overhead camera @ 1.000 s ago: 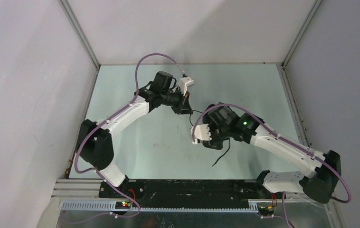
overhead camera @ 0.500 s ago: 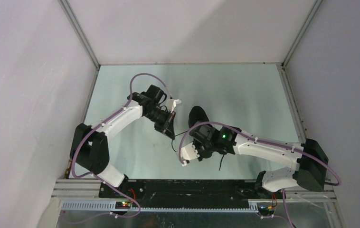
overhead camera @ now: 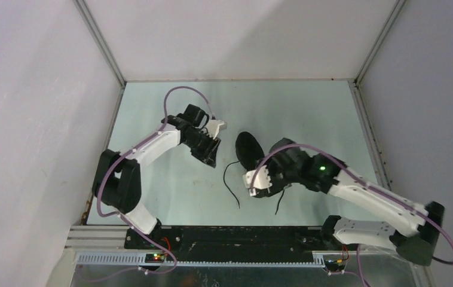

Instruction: Tie the shoes

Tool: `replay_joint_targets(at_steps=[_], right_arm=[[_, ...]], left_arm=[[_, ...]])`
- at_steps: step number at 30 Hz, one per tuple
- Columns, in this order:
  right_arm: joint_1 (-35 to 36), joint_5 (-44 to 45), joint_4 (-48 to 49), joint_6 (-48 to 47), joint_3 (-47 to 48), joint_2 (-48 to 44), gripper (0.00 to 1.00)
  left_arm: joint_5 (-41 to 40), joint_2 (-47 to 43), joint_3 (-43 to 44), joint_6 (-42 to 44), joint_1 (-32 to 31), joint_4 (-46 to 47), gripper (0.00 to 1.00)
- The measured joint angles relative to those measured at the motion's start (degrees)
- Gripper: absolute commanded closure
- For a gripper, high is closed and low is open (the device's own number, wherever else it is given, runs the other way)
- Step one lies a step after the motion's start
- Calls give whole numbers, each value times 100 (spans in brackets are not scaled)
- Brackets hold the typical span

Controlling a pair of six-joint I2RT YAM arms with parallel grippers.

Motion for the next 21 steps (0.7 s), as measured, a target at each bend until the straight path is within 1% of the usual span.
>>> replay_joint_targets(at_steps=[3,5,6,7,8,9,10,11,12,13,14,17,21], right_arm=[[-299,-229,-227,332,315,-507,29],[-820,-544,-345,780,605,-778,30],[-1130,-662,-372,962,717,-837,31],[-1663,-964,-409,1255,872,-890,31],[-2031,-1097,-424,1440,960,-898,32],[-2476,-1322,-452,1637,1038,-892,32],[-2905,-1539,-485,1818,1093,-848,33],[-3307,-1805,-546,1993,1119,-793,33],[-3585,-1991,-595,2120,1123,-732,33],[-3875,-2218,-660,2273,1123,-664,33],[-4100,-2417,-710,2411,1123,-597,34],[-4675,-2909,-754,2785,1123,-490,34],[-5119,-3344,-756,3132,1123,-505,34]], left_arm=[[-321,-415,-223,332,11,501,52],[-363,-1110,-704,640,-22,1003,52],[-363,-1449,-892,815,-81,1099,53],[-387,-1829,-1075,1082,-225,1169,54],[-424,-2081,-1169,1375,-461,1185,54],[-455,-2275,-1231,1711,-780,1180,55],[-533,-2400,-1276,2194,-1290,1158,55],[-573,-2417,-1327,2608,-1709,1147,55],[-586,-2396,-1377,2898,-1976,1128,54],[-678,-2328,-1467,3335,-2293,1097,51],[-756,-2212,-1550,3713,-2498,1029,50],[-964,-1703,-1631,4588,-2763,872,50],[-1211,-1014,-1600,5305,-3040,984,50]])
